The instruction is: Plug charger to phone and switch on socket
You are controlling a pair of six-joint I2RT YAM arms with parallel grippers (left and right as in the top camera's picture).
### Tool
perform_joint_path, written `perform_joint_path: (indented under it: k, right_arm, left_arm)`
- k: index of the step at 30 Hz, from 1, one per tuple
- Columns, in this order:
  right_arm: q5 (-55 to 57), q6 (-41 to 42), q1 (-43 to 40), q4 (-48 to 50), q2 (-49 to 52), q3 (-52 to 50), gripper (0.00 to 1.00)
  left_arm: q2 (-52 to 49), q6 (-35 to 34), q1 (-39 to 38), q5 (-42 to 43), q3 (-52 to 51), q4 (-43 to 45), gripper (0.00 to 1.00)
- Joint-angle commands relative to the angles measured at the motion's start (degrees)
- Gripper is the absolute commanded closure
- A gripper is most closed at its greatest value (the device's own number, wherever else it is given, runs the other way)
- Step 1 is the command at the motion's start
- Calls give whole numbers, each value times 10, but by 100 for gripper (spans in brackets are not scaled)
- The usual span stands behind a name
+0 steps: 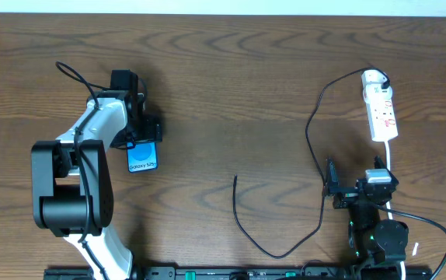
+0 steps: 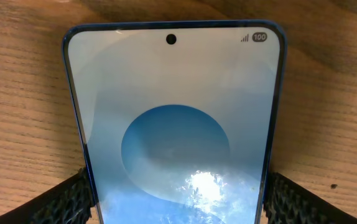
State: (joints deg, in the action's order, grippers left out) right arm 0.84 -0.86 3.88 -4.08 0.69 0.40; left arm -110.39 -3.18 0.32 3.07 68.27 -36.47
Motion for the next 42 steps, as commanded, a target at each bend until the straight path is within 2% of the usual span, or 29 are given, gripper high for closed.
perform_joint_path:
  k: [1,42]
  right_arm:
    - [-3,-3,1,-2,-4,-1,1]
    - [-3,-3,1,-2,-4,-1,1]
  left_arm:
    - [-9,-1,2,-8,-14,-1,14]
    - [-9,-1,2,-8,-14,-1,26]
